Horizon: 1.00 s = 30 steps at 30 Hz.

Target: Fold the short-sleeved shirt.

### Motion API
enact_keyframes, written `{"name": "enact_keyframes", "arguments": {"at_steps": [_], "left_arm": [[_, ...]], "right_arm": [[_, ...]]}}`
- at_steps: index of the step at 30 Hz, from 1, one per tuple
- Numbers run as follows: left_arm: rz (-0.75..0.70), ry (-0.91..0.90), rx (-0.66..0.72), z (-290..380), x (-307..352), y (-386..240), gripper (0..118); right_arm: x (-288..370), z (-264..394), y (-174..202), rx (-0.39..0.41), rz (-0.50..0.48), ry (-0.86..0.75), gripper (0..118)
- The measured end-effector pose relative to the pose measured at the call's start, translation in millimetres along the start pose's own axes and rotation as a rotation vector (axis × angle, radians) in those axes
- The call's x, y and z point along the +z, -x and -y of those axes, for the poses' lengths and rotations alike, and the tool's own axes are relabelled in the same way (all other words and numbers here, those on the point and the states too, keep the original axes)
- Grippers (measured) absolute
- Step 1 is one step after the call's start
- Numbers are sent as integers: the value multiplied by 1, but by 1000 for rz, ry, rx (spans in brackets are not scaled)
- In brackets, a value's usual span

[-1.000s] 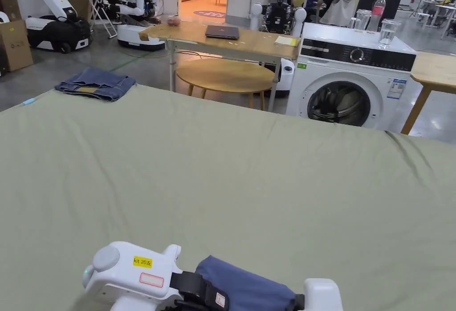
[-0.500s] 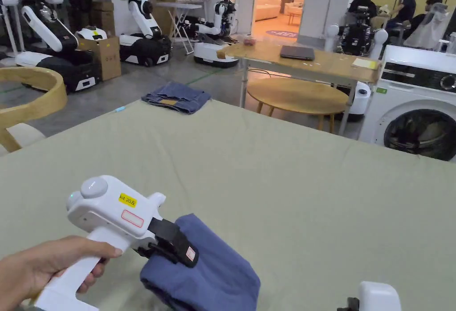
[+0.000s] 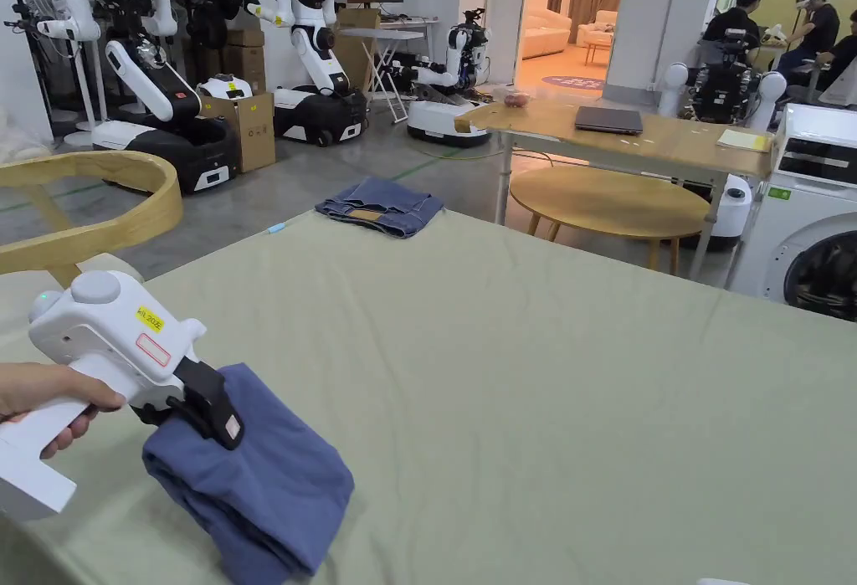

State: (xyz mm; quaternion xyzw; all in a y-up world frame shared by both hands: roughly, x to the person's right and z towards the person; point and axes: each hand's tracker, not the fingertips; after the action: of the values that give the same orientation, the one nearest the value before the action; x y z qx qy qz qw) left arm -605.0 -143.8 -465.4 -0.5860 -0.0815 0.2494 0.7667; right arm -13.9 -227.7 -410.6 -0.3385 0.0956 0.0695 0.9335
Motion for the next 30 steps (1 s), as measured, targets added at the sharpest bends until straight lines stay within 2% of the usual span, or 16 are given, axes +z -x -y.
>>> {"name": "enact_keyframes", "arguments": {"at_steps": [8,9,10,11,12,15,19,25,30], "left_arm": [[-194,-34,38,-9,15,27,18],[-202,-33,41,-8,12,28,21],[-204,-34,44,-7,10,29,31],[-219,-36,42,-7,8,30,49],[-286,-55,26,-6,8,28,55],[-363,-78,-4,-7,9,26,61],[-462,-93,-65,-6,18,14,62],[-582,-253,-163,-2,42,-14,62],[-402,-345,-217,20,29,-46,62]], "right_arm": [[-2,-2,2,10,7,11,0],[-3,-3,3,12,7,12,0],[-3,-3,4,14,7,14,0],[-3,-4,4,14,7,14,0],[-3,-4,5,14,5,13,0],[-4,-5,6,18,1,13,0],[-4,-7,8,22,-2,13,0],[1,-6,8,21,-8,11,0],[10,-4,0,-8,-1,1,0]]}}
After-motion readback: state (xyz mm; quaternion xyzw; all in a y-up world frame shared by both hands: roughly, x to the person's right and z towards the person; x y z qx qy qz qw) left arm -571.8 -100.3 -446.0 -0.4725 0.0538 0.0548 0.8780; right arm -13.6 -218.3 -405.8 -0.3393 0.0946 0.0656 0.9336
